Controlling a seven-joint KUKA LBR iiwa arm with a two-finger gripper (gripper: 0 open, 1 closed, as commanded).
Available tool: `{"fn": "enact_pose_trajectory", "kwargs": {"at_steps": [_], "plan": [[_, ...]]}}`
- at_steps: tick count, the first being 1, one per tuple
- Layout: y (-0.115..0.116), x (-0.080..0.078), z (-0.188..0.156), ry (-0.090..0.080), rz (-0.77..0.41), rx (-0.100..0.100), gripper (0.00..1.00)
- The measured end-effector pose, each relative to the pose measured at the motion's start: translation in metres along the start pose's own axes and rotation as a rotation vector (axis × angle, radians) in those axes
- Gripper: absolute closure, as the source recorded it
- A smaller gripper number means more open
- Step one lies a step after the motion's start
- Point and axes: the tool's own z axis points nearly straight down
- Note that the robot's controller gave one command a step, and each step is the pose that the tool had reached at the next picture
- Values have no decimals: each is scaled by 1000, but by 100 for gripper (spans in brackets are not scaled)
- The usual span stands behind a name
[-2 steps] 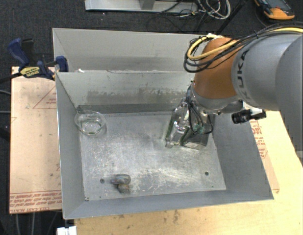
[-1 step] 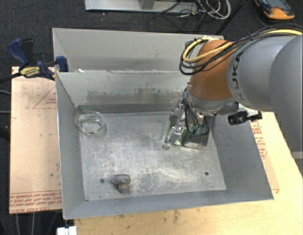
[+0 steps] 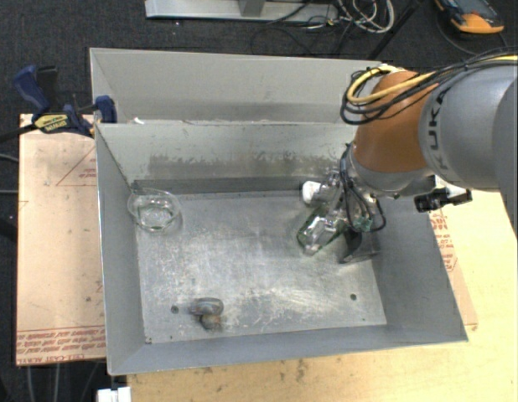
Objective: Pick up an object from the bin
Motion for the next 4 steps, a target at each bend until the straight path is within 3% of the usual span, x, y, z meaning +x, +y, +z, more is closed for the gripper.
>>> {"fn": "enact_pose_trajectory", "kwargs": {"at_steps": [1, 2, 3, 4], "plan": [[-29, -7, 20, 0, -63, 10, 0], [-34, -55, 45, 19, -238, -6, 100], [-34, -55, 45, 19, -238, -6, 100], [25, -31, -96, -1, -336, 5, 100]]}}
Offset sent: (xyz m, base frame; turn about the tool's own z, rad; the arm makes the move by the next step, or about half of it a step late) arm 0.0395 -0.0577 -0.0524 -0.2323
